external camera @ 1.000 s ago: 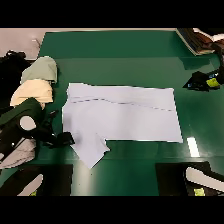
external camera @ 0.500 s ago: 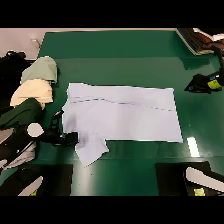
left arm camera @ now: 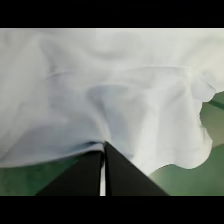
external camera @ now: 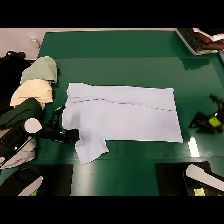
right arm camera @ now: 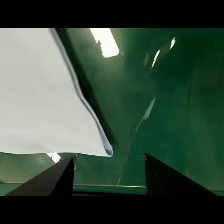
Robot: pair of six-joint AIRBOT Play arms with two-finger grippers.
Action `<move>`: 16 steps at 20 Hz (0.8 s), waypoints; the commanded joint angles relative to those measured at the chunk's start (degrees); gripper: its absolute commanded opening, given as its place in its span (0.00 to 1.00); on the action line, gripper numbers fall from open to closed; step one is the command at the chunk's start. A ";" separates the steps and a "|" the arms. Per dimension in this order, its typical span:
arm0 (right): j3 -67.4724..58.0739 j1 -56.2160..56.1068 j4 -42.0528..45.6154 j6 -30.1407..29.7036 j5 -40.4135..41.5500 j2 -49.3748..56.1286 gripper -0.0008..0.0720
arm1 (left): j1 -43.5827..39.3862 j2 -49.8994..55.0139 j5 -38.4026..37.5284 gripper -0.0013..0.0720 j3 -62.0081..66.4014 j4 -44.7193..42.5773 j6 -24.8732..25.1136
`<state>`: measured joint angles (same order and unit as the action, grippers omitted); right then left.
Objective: Fold the shirts.
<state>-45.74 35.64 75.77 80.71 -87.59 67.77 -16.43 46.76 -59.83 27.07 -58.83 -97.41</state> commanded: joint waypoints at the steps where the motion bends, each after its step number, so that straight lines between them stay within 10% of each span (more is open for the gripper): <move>1: 11.23 6.60 -7.76 -2.69 3.43 1.51 0.61 | -0.02 -0.04 -0.20 0.05 0.31 -0.02 0.37; 5: 13.64 2.91 -13.20 -3.72 10.40 -0.26 0.60 | -0.02 -0.04 -0.22 0.05 0.31 0.07 0.35; 9: 13.44 -3.23 -12.92 -4.96 10.58 -3.50 0.03 | -0.02 -0.04 -2.58 0.05 2.08 -1.29 0.37; 16: 3.54 -3.37 -0.15 -4.90 0.22 -16.79 0.03 | -0.02 -13.14 -13.33 0.05 6.05 -2.95 -4.35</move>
<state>-38.33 31.68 70.57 75.94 -82.65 55.94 -16.45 39.75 -69.17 32.18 -61.30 -98.56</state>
